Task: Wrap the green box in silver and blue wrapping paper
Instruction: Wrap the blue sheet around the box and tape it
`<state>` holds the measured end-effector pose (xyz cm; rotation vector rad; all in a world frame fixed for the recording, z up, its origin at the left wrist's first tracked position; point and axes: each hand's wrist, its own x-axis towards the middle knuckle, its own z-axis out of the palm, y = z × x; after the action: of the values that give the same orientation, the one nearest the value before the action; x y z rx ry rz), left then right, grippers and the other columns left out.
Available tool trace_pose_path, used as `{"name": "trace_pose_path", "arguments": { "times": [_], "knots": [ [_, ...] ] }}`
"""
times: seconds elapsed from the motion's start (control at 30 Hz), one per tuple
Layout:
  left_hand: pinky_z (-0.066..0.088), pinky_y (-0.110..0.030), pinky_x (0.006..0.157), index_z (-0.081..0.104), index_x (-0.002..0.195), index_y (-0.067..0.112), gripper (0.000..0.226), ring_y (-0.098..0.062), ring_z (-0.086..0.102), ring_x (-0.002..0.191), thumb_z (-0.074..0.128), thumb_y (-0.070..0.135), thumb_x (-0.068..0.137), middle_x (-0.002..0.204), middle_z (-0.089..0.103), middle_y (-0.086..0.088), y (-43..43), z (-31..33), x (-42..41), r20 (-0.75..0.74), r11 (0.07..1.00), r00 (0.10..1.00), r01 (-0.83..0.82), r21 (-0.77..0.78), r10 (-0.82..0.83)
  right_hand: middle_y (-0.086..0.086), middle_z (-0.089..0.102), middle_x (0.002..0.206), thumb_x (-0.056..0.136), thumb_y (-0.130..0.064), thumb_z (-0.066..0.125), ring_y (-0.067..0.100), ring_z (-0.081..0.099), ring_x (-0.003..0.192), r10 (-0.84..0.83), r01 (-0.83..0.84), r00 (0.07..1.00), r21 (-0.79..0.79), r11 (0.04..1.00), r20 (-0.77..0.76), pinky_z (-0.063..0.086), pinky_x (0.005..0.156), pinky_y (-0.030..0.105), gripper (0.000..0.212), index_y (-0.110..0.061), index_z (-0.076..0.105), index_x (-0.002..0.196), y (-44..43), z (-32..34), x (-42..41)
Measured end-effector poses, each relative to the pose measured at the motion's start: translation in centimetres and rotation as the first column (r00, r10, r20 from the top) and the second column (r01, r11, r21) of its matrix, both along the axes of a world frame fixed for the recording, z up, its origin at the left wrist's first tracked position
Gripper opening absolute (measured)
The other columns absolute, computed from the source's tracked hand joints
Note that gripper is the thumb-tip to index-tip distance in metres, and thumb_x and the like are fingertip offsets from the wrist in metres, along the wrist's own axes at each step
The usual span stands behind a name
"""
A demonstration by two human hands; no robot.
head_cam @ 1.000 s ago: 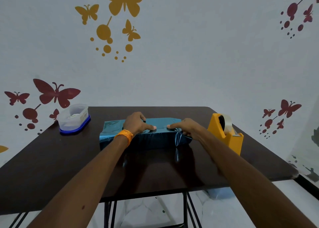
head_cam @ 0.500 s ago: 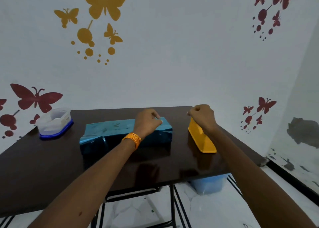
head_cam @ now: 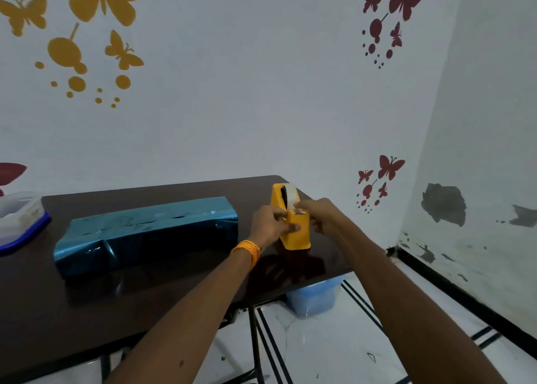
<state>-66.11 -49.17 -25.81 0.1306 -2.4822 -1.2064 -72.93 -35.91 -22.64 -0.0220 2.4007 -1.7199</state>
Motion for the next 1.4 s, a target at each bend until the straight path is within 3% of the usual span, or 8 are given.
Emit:
{"name": "trace_pose_path", "arguments": {
  "times": [0.27,0.4,0.6,0.8,1.07,1.2,1.3,1.4],
  "knots": [
    [0.054,-0.041,0.089,0.072,0.109,0.006,0.049,-0.026,0.065,0.099,0.088,0.030,0.070,0.106,0.069,-0.012,0.2,0.8,0.2,0.044,1.000,0.999,0.001,-0.026,0.000,0.008,0.060,0.082,0.083,-0.024,0.080,0.015,0.049,0.062,-0.066,0.063,0.992,-0.027,0.998,-0.107,0.037,0.047,0.026,0.037,0.001,0.069,0.107,-0.7,1.6,-0.4],
    [0.056,-0.044,0.086,0.072,0.107,0.005,0.048,-0.028,0.066,0.096,0.089,0.030,0.069,0.103,0.070,-0.014,0.4,0.7,0.5,0.024,1.000,1.000,-0.001,-0.014,0.001,0.012,0.070,0.088,0.083,-0.026,0.078,0.019,0.058,0.070,-0.095,0.116,0.957,0.062,0.991,-0.273,0.043,0.055,0.027,0.027,-0.001,0.074,0.093,-0.6,1.7,1.2],
    [0.060,-0.044,0.078,0.072,0.110,0.005,0.051,-0.027,0.069,0.090,0.090,0.025,0.067,0.102,0.071,-0.013,0.5,0.4,0.7,0.040,0.997,0.999,0.002,0.081,-0.006,0.005,0.060,0.060,0.083,-0.018,0.076,0.018,0.054,0.058,-0.150,0.146,0.952,-0.034,0.989,-0.266,0.049,0.067,0.036,0.030,-0.011,0.064,0.056,0.9,-1.7,4.1],
    [0.059,-0.045,0.081,0.073,0.107,0.005,0.048,-0.027,0.068,0.093,0.090,0.024,0.067,0.103,0.071,-0.013,0.4,0.1,0.3,0.010,0.998,1.000,0.002,0.062,-0.002,0.012,0.056,0.064,0.081,-0.012,0.072,0.020,0.049,0.059,-0.143,0.120,0.969,-0.123,0.985,-0.200,0.044,0.062,0.033,0.021,-0.005,0.065,0.063,1.1,-2.8,4.8],
    [0.053,-0.040,0.095,0.065,0.125,0.007,0.059,-0.026,0.064,0.106,0.087,0.014,0.071,0.115,0.068,-0.012,-0.5,0.6,0.2,0.119,0.995,0.992,0.060,-0.084,-0.050,0.002,0.044,0.049,0.082,-0.012,0.069,0.012,0.039,0.046,-0.066,0.176,0.872,0.184,0.967,-0.485,0.032,0.048,0.021,0.035,-0.011,0.053,0.050,0.8,-2.4,4.9],
    [0.052,-0.041,0.098,0.061,0.130,0.009,0.062,-0.026,0.065,0.109,0.085,0.009,0.073,0.116,0.069,-0.013,-0.6,0.6,0.5,0.136,0.987,0.989,0.083,-0.135,-0.065,0.010,0.060,0.063,0.080,-0.010,0.072,0.015,0.056,0.053,-0.017,0.086,0.960,0.237,0.968,-0.278,0.046,0.050,0.023,0.016,0.002,0.066,0.071,1.8,-5.0,5.6],
    [0.056,-0.040,0.091,0.059,0.131,0.009,0.056,-0.027,0.067,0.103,0.077,0.004,0.078,0.116,0.068,-0.012,-0.8,1.1,0.7,0.133,0.981,0.989,0.080,-0.175,-0.057,0.002,0.062,0.060,0.087,-0.016,0.073,0.004,0.053,0.049,0.064,-0.003,0.926,0.162,0.987,-0.372,0.043,0.050,0.017,0.022,0.000,0.072,0.072,2.5,-6.1,7.0],
    [0.061,-0.038,0.078,0.062,0.123,0.008,0.032,-0.025,0.070,0.088,0.057,0.003,0.092,0.108,0.069,-0.016,-2.6,2.4,2.1,0.085,0.996,0.994,0.066,0.054,-0.071,-0.007,0.064,0.057,0.089,-0.028,0.074,0.000,0.053,0.051,0.208,-0.141,0.829,0.166,0.976,-0.519,0.041,0.054,0.016,0.026,-0.014,0.074,0.067,1.8,-3.5,7.1]
  ]
}}
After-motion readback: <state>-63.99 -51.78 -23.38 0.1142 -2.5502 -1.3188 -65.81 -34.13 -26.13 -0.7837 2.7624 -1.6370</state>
